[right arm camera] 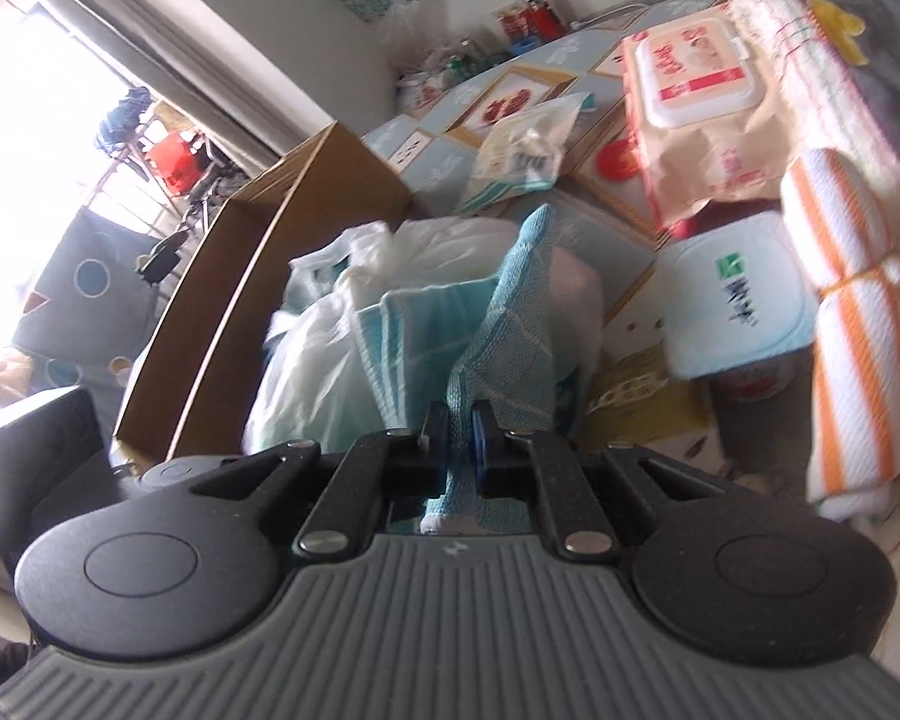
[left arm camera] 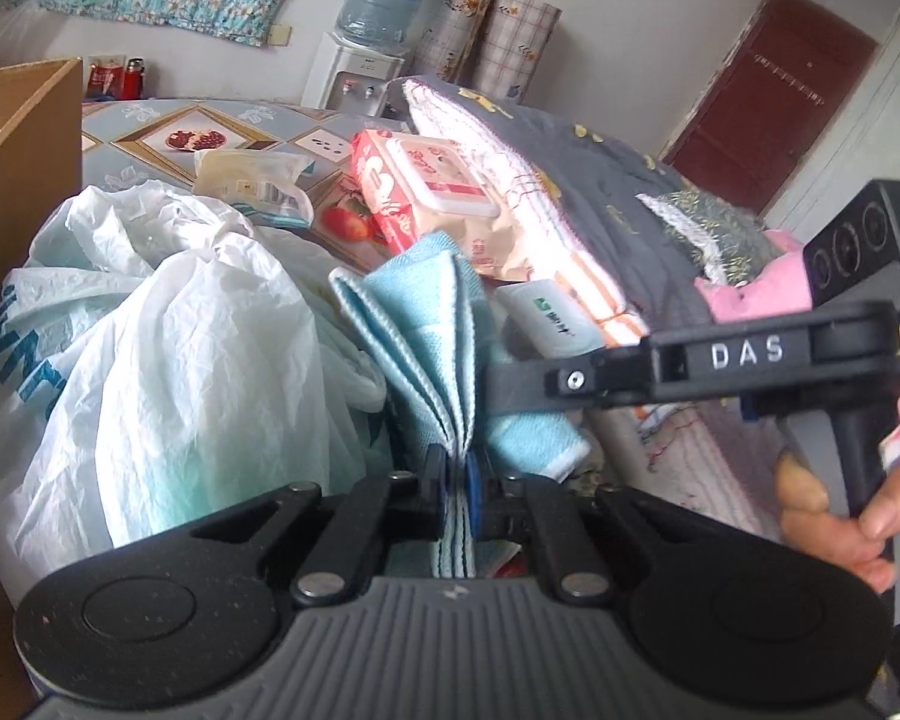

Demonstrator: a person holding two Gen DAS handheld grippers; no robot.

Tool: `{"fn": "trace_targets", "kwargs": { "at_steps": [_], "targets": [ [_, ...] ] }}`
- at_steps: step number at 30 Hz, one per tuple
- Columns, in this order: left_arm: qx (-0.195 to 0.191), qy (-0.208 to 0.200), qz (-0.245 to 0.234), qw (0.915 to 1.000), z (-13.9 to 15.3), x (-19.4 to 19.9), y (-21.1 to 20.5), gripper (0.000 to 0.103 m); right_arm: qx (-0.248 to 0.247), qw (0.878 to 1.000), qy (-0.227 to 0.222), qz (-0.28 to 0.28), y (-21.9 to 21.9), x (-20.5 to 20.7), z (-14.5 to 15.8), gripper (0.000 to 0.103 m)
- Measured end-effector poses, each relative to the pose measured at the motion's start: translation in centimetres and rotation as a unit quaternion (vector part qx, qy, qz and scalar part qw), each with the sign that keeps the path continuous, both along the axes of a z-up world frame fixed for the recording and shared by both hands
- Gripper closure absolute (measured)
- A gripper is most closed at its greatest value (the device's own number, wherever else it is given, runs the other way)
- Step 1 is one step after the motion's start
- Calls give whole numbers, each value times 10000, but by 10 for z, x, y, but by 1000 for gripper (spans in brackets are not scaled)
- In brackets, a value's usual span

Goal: Organize soft objects
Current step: 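Close both grippers on the light blue towel, then lift the light blue towel and carry it over the cardboard box with both grippers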

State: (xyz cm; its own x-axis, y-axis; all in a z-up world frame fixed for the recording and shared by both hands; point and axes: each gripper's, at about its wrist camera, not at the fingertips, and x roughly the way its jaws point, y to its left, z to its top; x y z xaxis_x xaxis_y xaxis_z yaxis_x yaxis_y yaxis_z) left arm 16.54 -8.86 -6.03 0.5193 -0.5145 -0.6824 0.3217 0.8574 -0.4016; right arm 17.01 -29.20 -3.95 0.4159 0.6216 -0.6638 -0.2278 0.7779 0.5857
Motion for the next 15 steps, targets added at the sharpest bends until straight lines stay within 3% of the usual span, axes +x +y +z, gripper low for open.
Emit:
{"fn": "trace_targets", "kwargs": {
  "at_steps": [4, 7, 11, 15],
  "targets": [
    [-27, -12, -180, 9998, -1, -5, 1, 93, 113, 9998, 132, 55, 6, -1, -6, 96],
    [-29, 147, -197, 9997, -6, -4, 4, 84, 262, 9989, 379, 29, 7, 4, -16, 96],
    [-219, 308, -306, 9988, -9, -2, 9, 65, 469, 9970, 616, -31, 6, 9, -25, 94],
    [-527, 361, -488, 9968, -6, -4, 10, 35, 746, 9936, 842, -70, 6, 12, -30, 93]
  ]
}}
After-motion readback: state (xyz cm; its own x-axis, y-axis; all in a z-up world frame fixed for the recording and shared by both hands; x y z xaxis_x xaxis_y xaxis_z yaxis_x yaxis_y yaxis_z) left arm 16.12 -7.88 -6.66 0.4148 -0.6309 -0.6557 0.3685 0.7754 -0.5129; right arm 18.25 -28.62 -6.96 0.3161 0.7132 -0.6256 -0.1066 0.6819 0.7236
